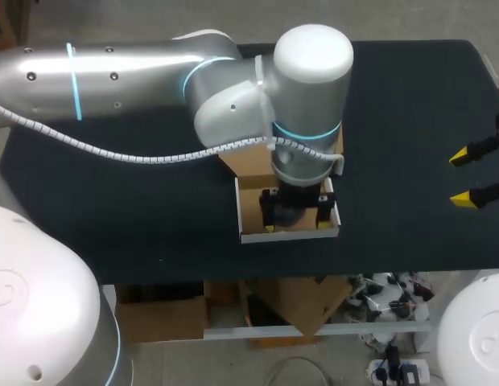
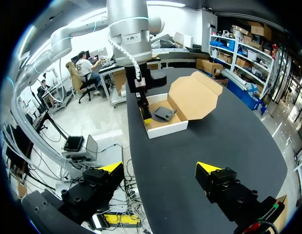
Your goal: Assemble the packaging by folding the flat box into shape, placing the metal phone stand inside, and closing the box properly
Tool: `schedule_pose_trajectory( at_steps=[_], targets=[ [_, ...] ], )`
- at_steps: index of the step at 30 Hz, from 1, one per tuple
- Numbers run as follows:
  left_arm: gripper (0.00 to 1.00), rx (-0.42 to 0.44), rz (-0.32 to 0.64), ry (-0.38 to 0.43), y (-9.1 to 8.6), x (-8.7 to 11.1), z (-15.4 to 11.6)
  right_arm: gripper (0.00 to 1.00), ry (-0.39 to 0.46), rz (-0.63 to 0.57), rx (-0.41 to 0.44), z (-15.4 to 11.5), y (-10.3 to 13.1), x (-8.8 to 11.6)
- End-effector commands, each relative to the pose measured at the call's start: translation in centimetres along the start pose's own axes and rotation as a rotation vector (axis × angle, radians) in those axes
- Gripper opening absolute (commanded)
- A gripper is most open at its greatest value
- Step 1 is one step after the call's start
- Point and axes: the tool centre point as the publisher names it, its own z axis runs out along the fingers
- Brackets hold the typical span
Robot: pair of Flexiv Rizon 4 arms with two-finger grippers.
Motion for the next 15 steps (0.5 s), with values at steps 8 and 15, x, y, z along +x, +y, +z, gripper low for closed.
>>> schedule_pose_trajectory(
  at_steps=[8, 15],
  targets=[
    [1.0, 0.111, 0.086, 0.092, -0.8, -3.1, -4.7, 1.0, -0.002, 0.0, -0.001, 0.0, 0.0, 0.1],
    [1.0, 0.18, 0.164, 0.14, -2.0, -5.1, -7.0, 1.0, -0.002, 0.0, -0.001, 0.0, 0.0, 0.1]
  ],
)
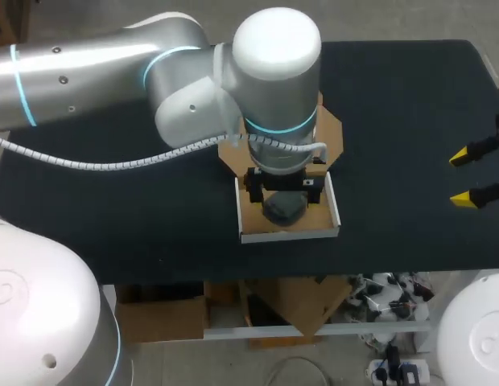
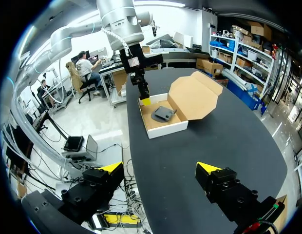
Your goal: Assemble the packaging by folding the flat box into shape, placing the metal phone stand inside, and closing the box properly
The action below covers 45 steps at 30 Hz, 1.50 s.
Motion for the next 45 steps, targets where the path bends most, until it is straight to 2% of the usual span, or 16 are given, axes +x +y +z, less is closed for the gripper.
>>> schedule_pose_trajectory(
  at_steps=[1, 9, 21, 32, 39, 45],
  targets=[
    [1.0, 0.05, 0.025, 0.076, 0.0, -3.0, -2.1, 1.0, -0.002, 0.0, -0.001, 0.0, 0.0, 0.1],
    [1.0, 0.111, 0.078, 0.119, -1.6, -5.6, -3.5, 1.0, -0.002, 0.0, -0.001, 0.0, 0.0, 0.1],
    [1.0, 0.163, 0.116, 0.17, -3.5, -9.1, -3.5, 1.0, -0.002, 0.0, -0.001, 0.0, 0.0, 0.1],
    [1.0, 0.174, 0.1, 0.187, -5.4, -11.2, -2.5, 1.0, -0.002, 0.0, -0.001, 0.0, 0.0, 0.1],
    [1.0, 0.172, 0.098, 0.205, -5.8, -12.2, -1.8, 1.0, -0.002, 0.0, -0.001, 0.0, 0.0, 0.1],
    [1.0, 0.213, 0.138, 0.242, -5.9, -13.3, -2.0, 1.0, -0.002, 0.0, -0.001, 0.0, 0.0, 0.1]
  ],
)
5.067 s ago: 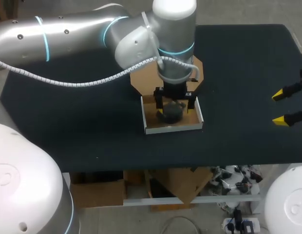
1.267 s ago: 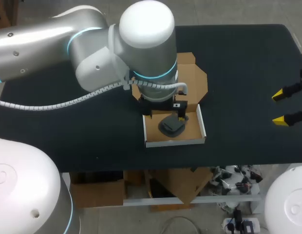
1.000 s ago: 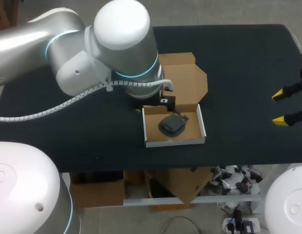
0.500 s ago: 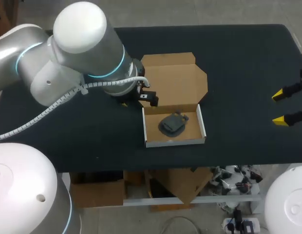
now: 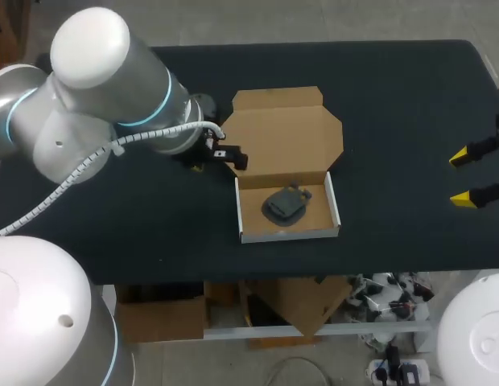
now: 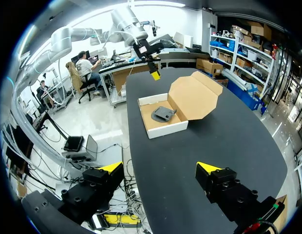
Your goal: Assemble the packaging by folding the flat box into shape, placing the metal phone stand inside, and closing the box properly
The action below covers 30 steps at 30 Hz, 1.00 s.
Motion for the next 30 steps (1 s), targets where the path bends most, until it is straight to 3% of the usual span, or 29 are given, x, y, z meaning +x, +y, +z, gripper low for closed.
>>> schedule_pose_trajectory(
  at_steps=[1, 13, 18, 20, 30],
  targets=[
    [1.0, 0.029, 0.012, 0.05, 0.6, -1.2, -0.3, 1.0, -0.002, 0.0, -0.001, 0.0, 0.0, 0.1],
    [1.0, 0.089, 0.092, 0.128, 0.0, -4.4, -0.1, 1.0, -0.002, 0.0, -0.001, 0.0, 0.0, 0.1],
    [1.0, 0.117, 0.157, 0.188, -0.8, -4.7, -0.1, 1.0, -0.002, 0.0, -0.001, 0.0, 0.0, 0.1],
    [1.0, 0.126, 0.189, 0.247, -1.2, -4.7, -0.3, 1.0, -0.002, 0.0, -0.001, 0.0, 0.0, 0.1],
    [1.0, 0.126, 0.189, 0.247, -1.2, -4.7, -0.3, 1.0, -0.002, 0.0, -0.001, 0.0, 0.0, 0.1]
  ],
)
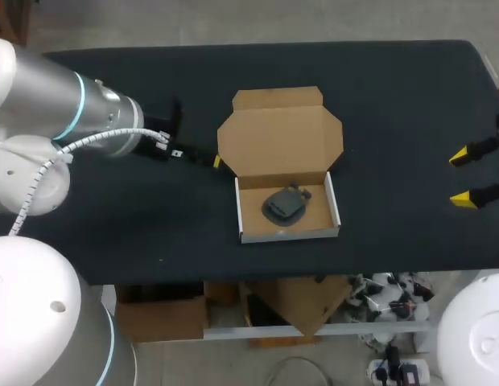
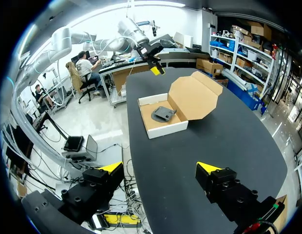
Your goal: Assemble the packaging by folding the flat box into shape, placing the metal phone stand inside, and closing the box properly
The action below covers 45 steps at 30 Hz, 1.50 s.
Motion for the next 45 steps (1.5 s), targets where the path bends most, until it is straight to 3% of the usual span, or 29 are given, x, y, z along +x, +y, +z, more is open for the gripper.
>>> schedule_pose_trajectory(
  at_steps=[1, 5, 10, 18, 45],
  targets=[
    [1.0, 0.004, 0.0, 0.008, 0.2, -0.2, 0.1, 1.0, -0.002, 0.0, -0.001, 0.0, 0.0, 0.1],
    [1.0, 0.004, 0.0, 0.008, 0.2, -0.2, 0.1, 1.0, -0.002, 0.0, -0.001, 0.0, 0.0, 0.1],
    [1.0, 0.004, 0.0, 0.008, 0.2, -0.2, 0.1, 1.0, 0.013, -0.094, 0.032, -0.7, 1.2, -0.9],
    [1.0, 0.044, 0.07, 0.012, -0.9, -1.7, 0.7, 1.0, 0.012, -0.167, 0.042, -1.4, 2.5, -1.8],
    [1.0, 0.147, 0.296, 0.286, -5.3, -4.7, 5.1, 1.0, 0.075, -0.303, 0.12, -0.5, 5.8, -4.2]
  ],
)
